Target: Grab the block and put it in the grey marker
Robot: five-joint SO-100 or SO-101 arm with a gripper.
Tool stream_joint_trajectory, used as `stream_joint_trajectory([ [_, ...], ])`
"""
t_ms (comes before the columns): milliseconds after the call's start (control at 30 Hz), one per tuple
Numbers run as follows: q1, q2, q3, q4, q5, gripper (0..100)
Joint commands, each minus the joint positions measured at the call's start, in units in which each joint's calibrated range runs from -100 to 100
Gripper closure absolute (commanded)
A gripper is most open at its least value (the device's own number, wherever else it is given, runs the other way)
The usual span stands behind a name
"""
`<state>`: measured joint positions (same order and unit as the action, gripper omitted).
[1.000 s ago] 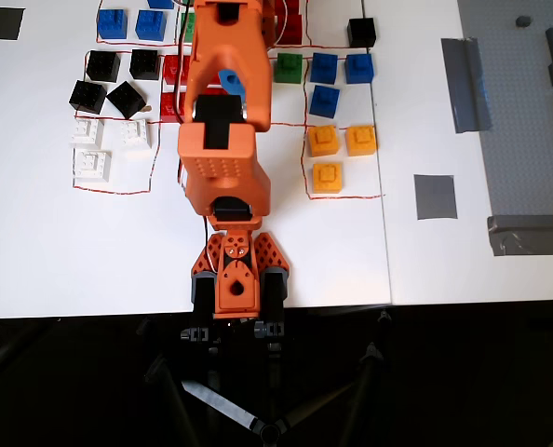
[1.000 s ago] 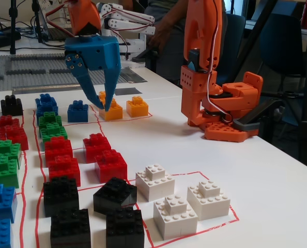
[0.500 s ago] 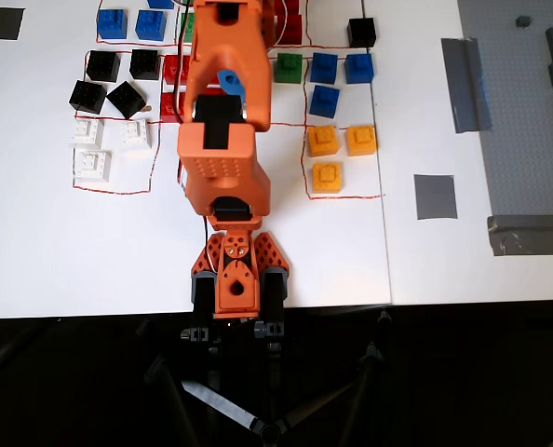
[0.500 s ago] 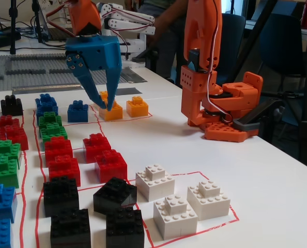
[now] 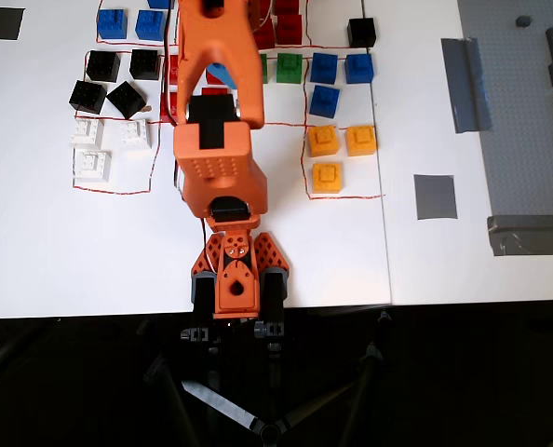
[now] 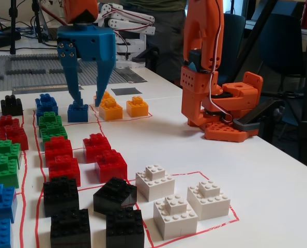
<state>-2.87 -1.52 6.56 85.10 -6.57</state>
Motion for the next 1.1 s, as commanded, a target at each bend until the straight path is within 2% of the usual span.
stream_joint_trajectory([
  [0,-0.79,-1.5,-7.06,0.37,0.2,85],
  [400,-3.03,2.39,-7.52,-1.75,0.2,80],
  [1067,1.29,10.94,-13.69,-6.73,2.93,72],
])
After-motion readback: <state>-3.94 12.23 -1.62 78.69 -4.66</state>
